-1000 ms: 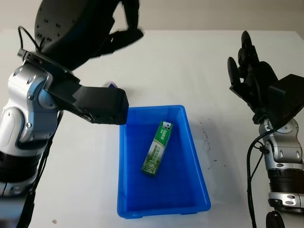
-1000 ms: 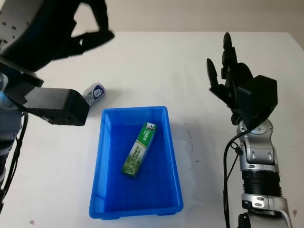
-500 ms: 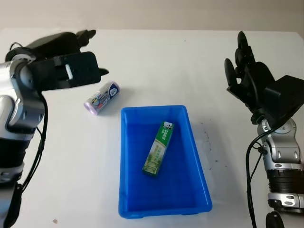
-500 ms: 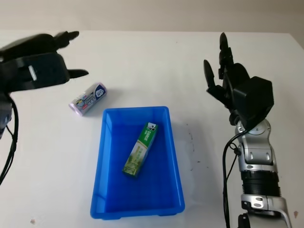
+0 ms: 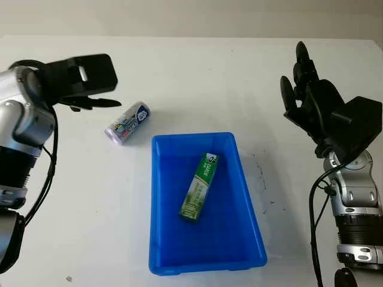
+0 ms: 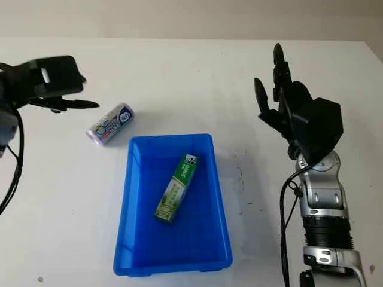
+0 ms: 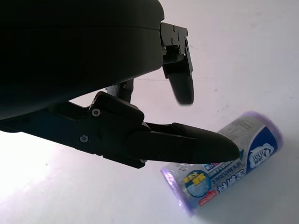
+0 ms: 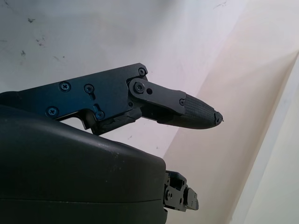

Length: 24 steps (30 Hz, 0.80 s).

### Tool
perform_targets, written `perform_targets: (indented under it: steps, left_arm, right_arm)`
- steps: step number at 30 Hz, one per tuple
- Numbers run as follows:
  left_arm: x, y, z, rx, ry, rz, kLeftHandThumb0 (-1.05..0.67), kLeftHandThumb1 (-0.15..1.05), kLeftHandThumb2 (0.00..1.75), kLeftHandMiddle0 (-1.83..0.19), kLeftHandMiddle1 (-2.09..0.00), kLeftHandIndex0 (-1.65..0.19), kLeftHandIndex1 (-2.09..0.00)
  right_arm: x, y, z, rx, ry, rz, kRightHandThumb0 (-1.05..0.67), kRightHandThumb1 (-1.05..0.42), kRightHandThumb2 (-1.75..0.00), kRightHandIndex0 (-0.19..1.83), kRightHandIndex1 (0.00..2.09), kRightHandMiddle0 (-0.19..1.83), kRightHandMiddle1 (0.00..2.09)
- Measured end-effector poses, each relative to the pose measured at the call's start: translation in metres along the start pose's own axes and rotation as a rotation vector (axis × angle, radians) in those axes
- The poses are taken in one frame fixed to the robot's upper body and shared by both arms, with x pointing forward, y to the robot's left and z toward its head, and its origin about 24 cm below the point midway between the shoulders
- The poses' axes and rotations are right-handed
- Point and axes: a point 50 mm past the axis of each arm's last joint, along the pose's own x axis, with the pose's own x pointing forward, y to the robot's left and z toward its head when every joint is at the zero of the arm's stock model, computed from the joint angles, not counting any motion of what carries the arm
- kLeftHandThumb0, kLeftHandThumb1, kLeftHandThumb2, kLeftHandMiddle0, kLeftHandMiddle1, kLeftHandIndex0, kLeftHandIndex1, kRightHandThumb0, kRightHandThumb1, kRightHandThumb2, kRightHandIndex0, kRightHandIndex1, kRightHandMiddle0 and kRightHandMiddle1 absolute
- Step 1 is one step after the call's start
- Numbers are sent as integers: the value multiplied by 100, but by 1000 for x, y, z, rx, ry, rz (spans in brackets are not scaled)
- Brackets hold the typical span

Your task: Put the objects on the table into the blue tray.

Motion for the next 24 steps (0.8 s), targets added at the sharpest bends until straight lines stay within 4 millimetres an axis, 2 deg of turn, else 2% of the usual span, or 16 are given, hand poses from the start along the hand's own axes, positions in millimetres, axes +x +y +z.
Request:
perform_targets:
  steps: [1,2,4,5,7,10,11,12,14,15,16,18,19,20,23,24]
  left_arm:
    - [2,-1,2,6,1,-6,-87,105,28,-13,-209,16,-165]
    - [4,-3,5,7,0,-17,-85,105,26,6,-206,13,-105]
    - [7,-7,8,9,1,-41,-86,105,26,16,-208,17,-114]
    - [8,-9,10,19,4,-56,-89,105,31,15,-209,16,-159]
    - [9,-13,14,57,9,-81,-92,105,35,4,-209,14,-199]
    - [10,-17,18,102,4,-102,-93,105,35,-9,-209,-8,-208]
    - [10,-18,19,112,-6,-103,-92,105,33,-7,-209,-4,-204]
    - [10,-18,20,119,-15,-102,-92,105,32,6,-209,7,-191]
    - [11,-19,23,150,-38,-99,-91,105,36,16,-150,14,-85]
    - [12,-20,24,165,-45,-100,-91,105,35,13,-126,13,-54]
    - [13,-22,24,175,-48,-101,-92,105,34,14,-130,10,-35]
    - [15,-25,25,181,-54,-94,-91,105,30,17,-141,-5,-22]
    - [16,-27,25,180,-57,-89,-91,105,29,17,-134,-6,-19]
    - [17,-30,25,180,-59,-84,-89,105,25,17,-167,-13,-23]
    - [20,-39,24,198,-61,-77,-87,105,24,15,-191,-6,-21]
    - [21,-39,24,205,-61,-72,-86,105,23,4,-200,-10,-33]
  right_arm:
    - [0,0,2,-1,-4,-2,-58,-105,-68,-19,0,-19,0]
    - [0,0,3,-1,-9,-5,-57,-105,-68,-19,0,-19,0]
    - [-1,0,7,-2,-17,-8,-57,-105,-68,-19,0,-19,0]
    - [-1,0,8,-2,-17,-9,-58,-105,-68,-19,0,-19,0]
    - [-3,-1,7,0,-10,-13,-59,-105,-66,-19,0,-19,0]
    - [-5,-2,6,7,-3,-18,-59,-105,-65,-19,0,-19,0]
    - [-6,-2,5,10,-1,-19,-59,-105,-65,-19,0,-19,0]
    - [-7,-2,4,13,2,-19,-58,-105,-65,-19,0,-19,0]
    - [-7,-2,3,17,6,-18,-57,-105,-65,-19,0,-19,0]
    - [-8,-2,3,18,6,-18,-57,-105,-66,-19,0,-19,0]
    - [-8,-2,3,18,5,-16,-57,-105,-66,-19,0,-19,0]
    - [-9,-2,4,20,2,-14,-57,-105,-65,-19,0,-19,0]
    - [-10,-2,5,22,2,-13,-57,-105,-65,-19,0,-19,0]
    - [-10,-2,5,24,0,-12,-59,-105,-65,-19,0,-19,0]
    - [-12,-4,6,29,-2,-16,-60,-105,-63,-19,0,-19,0]
    - [-13,-5,6,32,0,-19,-60,-105,-63,-19,0,-19,0]
